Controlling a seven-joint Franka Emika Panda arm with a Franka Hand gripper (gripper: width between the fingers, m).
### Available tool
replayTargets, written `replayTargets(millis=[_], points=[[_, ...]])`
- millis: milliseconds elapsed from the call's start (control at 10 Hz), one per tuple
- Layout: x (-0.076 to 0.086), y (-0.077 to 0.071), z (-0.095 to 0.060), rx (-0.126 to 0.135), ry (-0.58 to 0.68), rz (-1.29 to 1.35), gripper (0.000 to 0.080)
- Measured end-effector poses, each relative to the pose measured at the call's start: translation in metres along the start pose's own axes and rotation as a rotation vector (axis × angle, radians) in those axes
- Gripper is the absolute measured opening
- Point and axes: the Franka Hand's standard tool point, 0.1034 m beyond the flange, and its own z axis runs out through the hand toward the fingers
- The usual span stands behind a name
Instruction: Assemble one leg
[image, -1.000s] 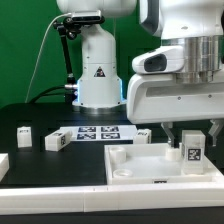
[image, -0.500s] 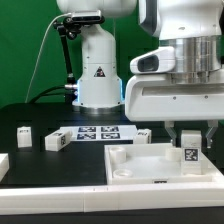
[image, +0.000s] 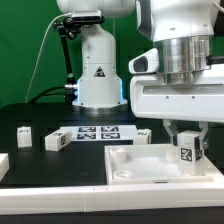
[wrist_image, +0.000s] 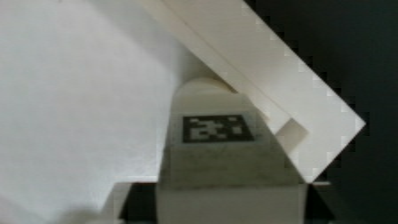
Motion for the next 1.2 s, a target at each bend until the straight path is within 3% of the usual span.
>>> replayTargets(millis=[200,500,700,800,900,1100,1200], points=[[-0.0027,0.0011,-0.0003,0.030,0.010,0.362,0.0291],[-0.0035,0.0009,-0.0003,0.051,-0.026,0.748,0.0291],[-0.0038,0.0006,0.0003,0.052,-0.039,0.820,0.0291],[-0.0042,0.0005,0.0004,0.052,-0.039,0.817,0.0366],[-0.0043,0.0006,0.0006,0.052,-0.039,0.798,0.0366],[-0.0041,0.0005,0.0006,0.053,-0.033,0.658,0.0622],[-0.0055,0.0005,0.0013,0.053,-0.031,0.558,0.0622]])
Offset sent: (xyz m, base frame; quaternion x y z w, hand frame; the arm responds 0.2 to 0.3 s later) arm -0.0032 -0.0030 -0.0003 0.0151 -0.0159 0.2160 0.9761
